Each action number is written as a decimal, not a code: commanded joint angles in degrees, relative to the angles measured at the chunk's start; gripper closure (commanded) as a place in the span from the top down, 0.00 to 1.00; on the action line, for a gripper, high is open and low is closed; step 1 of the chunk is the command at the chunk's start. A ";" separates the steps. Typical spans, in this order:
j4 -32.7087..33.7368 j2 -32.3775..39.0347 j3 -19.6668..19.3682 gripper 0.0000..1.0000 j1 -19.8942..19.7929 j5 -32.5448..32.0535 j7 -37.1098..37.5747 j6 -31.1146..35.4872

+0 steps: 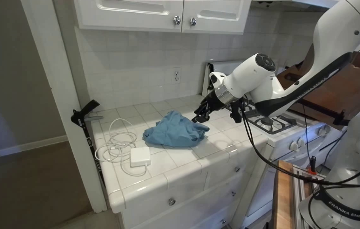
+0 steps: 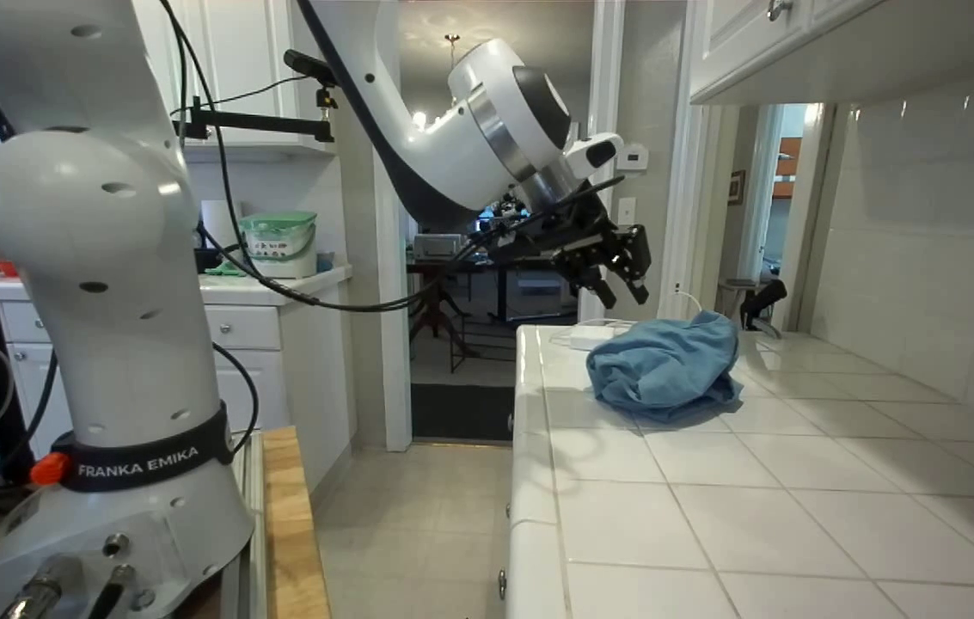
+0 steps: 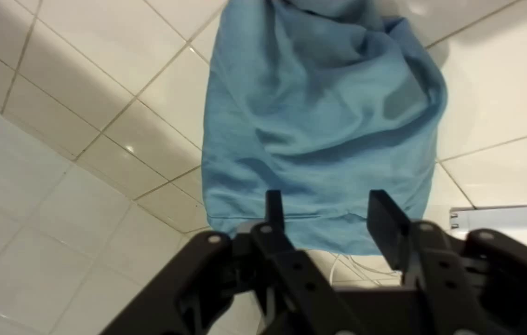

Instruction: Fold the blue pillow case from bottom to top.

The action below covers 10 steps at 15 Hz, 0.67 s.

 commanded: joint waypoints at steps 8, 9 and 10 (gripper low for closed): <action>-5.67 -17.86 -7.44 1.00 19.41 38.96 -13.13 -19.27; -5.71 -11.67 2.15 1.00 9.17 43.65 -16.96 -12.97; -5.63 -13.46 2.02 1.00 9.98 44.83 -17.30 -14.81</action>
